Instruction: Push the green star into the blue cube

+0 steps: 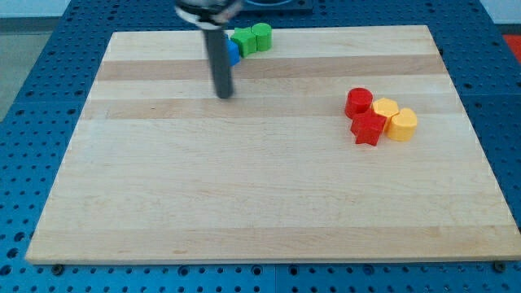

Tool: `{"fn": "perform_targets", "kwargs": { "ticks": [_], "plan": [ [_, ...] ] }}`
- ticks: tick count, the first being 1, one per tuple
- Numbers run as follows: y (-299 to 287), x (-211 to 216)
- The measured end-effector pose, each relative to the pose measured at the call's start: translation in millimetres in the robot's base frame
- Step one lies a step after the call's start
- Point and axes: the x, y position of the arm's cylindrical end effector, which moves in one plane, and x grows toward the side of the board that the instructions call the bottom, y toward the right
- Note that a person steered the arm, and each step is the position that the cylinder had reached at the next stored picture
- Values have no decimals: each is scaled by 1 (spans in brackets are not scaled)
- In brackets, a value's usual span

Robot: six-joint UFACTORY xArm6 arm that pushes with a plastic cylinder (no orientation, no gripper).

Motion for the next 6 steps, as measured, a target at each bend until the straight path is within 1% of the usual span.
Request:
{"fn": "perform_targets", "kwargs": {
  "ticks": [1, 2, 4, 5, 6],
  "plan": [
    [83, -42],
    [87, -66],
    [93, -67],
    [114, -83],
    [107, -126]
  ]
}}
